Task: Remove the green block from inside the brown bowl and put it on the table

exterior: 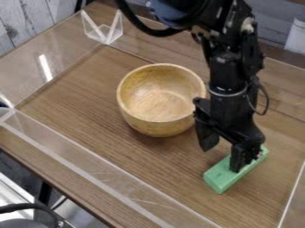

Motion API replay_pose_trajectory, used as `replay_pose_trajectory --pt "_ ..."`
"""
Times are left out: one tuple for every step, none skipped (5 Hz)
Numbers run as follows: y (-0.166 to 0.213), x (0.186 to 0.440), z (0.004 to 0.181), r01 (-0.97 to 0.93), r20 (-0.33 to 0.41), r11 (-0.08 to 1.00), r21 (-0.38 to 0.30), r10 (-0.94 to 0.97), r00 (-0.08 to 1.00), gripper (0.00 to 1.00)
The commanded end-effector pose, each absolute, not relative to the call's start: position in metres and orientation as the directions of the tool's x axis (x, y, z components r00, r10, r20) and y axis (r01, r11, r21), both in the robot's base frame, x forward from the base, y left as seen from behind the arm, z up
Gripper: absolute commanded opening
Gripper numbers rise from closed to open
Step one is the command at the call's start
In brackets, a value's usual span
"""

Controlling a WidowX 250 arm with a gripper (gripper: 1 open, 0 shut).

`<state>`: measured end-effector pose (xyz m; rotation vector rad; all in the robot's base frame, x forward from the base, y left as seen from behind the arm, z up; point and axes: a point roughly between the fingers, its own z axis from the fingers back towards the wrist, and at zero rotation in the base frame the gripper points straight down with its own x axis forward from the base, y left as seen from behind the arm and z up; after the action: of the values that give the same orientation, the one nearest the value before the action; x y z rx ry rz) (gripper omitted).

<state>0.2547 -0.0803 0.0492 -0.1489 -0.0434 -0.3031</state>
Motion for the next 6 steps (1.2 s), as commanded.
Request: replay_pose_trajectory --pt "-0.0785 0.2621 0.0596 0.303 0.121 0.944 -0.128 -0.289 0.950 1.00" --pt "-0.0786 0.2624 0.0562 0.304 0.117 0.944 -0.127 -0.291 0.950 1.00" --pt "-0.0791 0.2628 0.0525 0.306 0.114 0.943 -0.126 -0.293 0.949 1.00" --pt "-0.0786 0.2630 0.0508 0.307 0.112 0.943 -0.125 -0.294 0.949 1.00" --pt "-0.0779 0.2628 0.0496 0.308 0.111 0.943 -0.124 -0.295 0.949 1.00" --pt "-0.0765 0.2627 0.0501 0.307 0.112 0.944 -0.122 -0.294 0.949 1.00"
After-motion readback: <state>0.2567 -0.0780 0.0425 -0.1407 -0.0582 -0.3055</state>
